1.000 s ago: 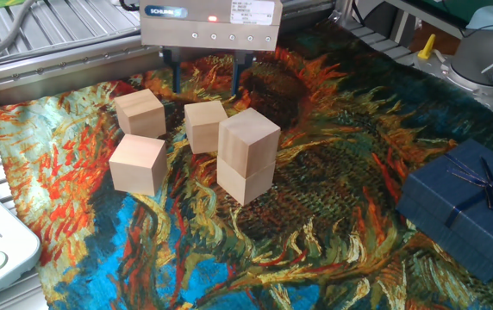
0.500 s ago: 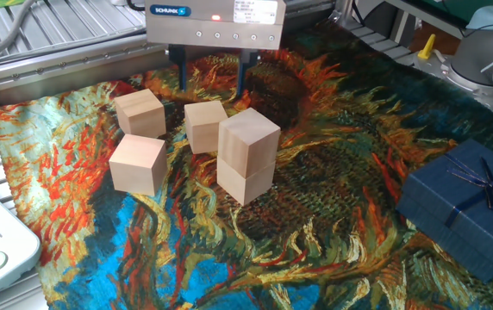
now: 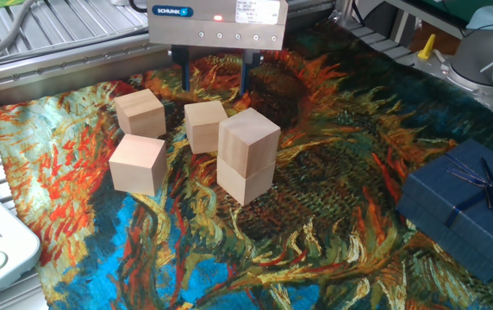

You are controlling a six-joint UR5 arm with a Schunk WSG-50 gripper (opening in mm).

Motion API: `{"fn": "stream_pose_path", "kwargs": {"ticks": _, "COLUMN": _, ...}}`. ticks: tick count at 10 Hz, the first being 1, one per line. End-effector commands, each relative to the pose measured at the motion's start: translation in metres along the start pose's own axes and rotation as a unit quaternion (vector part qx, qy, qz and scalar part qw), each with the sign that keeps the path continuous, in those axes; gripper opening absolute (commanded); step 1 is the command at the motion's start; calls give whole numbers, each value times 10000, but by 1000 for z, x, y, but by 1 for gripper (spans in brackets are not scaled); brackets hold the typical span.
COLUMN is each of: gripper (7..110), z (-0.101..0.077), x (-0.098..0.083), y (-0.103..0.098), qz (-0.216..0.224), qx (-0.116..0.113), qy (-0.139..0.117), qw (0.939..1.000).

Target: Stack the blocks in a vertical line of five

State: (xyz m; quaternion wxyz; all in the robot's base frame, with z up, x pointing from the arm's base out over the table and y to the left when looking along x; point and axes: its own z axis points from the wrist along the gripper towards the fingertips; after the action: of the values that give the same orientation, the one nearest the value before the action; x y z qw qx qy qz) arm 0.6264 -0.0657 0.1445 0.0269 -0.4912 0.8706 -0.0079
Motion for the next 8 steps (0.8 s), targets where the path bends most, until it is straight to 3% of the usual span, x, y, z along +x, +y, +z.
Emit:
{"fn": "stream_pose_path", "kwargs": {"ticks": 1, "gripper": 66, "z": -2, "x": -19, "y": -11, "qz": -131, "qx": 221, "qy": -388, "qw": 9989}}
{"fn": "stream_pose_path", "kwargs": {"ticks": 2, "gripper": 66, "z": -4, "x": -32, "y": -17, "qz": -153, "qx": 345, "qy": -649, "qw": 9972}}
{"fn": "stream_pose_path", "kwargs": {"ticks": 3, "gripper": 66, "z": -4, "x": -35, "y": -18, "qz": -46, "qx": 355, "qy": -716, "qw": 9968}}
{"fn": "stream_pose_path", "kwargs": {"ticks": 6, "gripper": 66, "z": -3, "x": -16, "y": -20, "qz": -144, "qx": 349, "qy": -382, "qw": 9986}}
{"fn": "stream_pose_path", "kwargs": {"ticks": 7, "gripper": 66, "z": -9, "x": -5, "y": -28, "qz": -261, "qx": 392, "qy": -294, "qw": 9985}}
{"fn": "stream_pose_path", "kwargs": {"ticks": 8, "gripper": 66, "z": -17, "x": 20, "y": -41, "qz": -317, "qx": 533, "qy": 4, "qw": 9981}}
